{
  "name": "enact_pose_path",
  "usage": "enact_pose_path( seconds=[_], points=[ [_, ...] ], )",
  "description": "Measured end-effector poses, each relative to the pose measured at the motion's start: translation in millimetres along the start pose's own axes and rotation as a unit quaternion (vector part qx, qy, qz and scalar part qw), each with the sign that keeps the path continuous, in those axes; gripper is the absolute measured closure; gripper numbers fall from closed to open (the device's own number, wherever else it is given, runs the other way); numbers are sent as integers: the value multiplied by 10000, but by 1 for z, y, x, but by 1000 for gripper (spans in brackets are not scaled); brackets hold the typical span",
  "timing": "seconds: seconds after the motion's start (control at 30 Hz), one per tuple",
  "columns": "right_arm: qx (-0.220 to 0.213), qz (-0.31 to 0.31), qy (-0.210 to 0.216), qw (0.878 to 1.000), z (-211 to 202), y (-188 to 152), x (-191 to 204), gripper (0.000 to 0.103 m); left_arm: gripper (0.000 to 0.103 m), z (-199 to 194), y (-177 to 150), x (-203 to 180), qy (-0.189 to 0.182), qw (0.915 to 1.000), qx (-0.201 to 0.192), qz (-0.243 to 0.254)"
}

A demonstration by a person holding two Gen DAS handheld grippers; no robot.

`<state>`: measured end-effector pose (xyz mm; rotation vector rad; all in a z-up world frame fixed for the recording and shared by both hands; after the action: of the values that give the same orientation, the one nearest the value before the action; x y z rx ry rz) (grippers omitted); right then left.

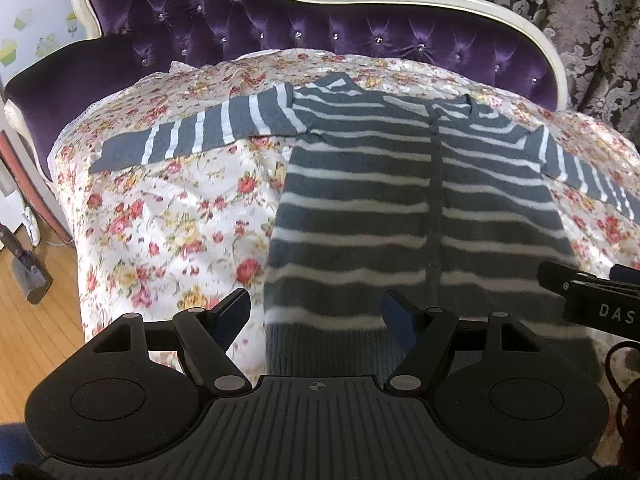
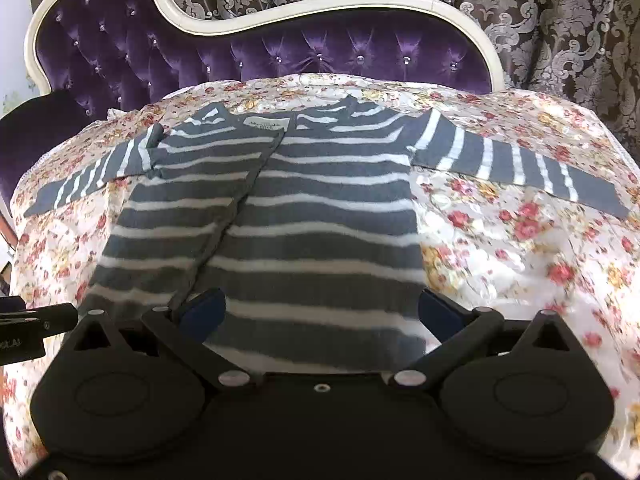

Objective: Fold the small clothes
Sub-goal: 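Move the left gripper to the sleeve cuff and close on it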

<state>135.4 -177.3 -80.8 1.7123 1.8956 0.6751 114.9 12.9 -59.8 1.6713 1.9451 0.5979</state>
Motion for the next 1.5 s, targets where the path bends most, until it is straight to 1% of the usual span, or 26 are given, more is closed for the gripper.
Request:
enact_pose_path(
  seconds=[0.1, 0.3, 0.67, 0.83, 0.93, 1.0, 1.03, 1.13, 1.17, 1.2, 1.23, 1.27, 1.33, 1.37, 1.43, 1.5],
  points=[
    [-19, 44, 64, 10000, 6, 13, -1, 1, 32, 3, 16, 1, -59, 10000, -10, -55],
    [-198, 90, 215, 9995, 17, 43, 0, 1, 32, 8, 48, 5, -126, 9997, -134, -152],
    [-481, 68, 360, 9982, 43, 95, -1, 1, 32, 19, 108, 23, 19, 9978, -520, -406],
    [-537, 213, 429, 9974, 60, 109, -7, 1, 32, 33, 128, 30, -124, 9964, -594, -599],
    [-583, 285, 483, 9967, 73, 114, -10, 1, 32, 45, 132, 33, -372, 9956, -512, -687],
    [-636, 344, 538, 9959, 82, 115, -12, 1, 32, 57, 132, 37, -705, 9936, -370, -805],
    [-668, 375, 594, 9953, 87, 115, -13, 1, 32, 62, 131, 39, -914, 9911, -301, -915],
    [-703, 429, 974, 9918, 106, 112, -14, 1, 30, 82, 124, 50, -1629, 9761, -51, -1440],
    [-660, 444, 1148, 9902, 112, 110, -13, 1, 30, 89, 122, 54, -1699, 9731, 37, -1554],
    [-567, 451, 1310, 9887, 119, 108, -12, 1, 29, 95, 121, 57, -1634, 9740, 44, -1572],
    [-484, 452, 1402, 9879, 124, 105, -10, 1, 25, 99, 119, 61, -1496, 9770, -15, -1522],
    [-444, 453, 1446, 9875, 128, 102, -9, 1, 23, 104, 119, 64, -1345, 9805, -104, -1426],
    [-451, 372, 1396, 9885, 132, 97, -7, 1, 18, 112, 120, 72, -1202, 9841, -184, -1296],
    [-443, 288, 1349, 9894, 133, 95, -6, 1, 17, 117, 121, 78, -1150, 9847, -220, -1288],
    [-488, 204, 1318, 9899, 132, 94, -5, 1, 9, 123, 123, 94, -1028, 9847, -273, -1378],
    [-584, 184, 1339, 9891, 129, 94, -5, 1, 7, 129, 127, 110, -850, 9849, -335, -1471]
  ],
)
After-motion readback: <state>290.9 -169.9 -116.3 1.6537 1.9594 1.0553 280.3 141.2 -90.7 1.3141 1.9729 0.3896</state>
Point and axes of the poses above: each gripper's, at about its wrist camera, not at the fingertips, and z roughly the way its jaws point, x to its left, y to its top, the point moved 5 cm from there along z, roughly the way its jaws point, and after that the axes turned 10 degrees about -z, right-handed, at the moved point
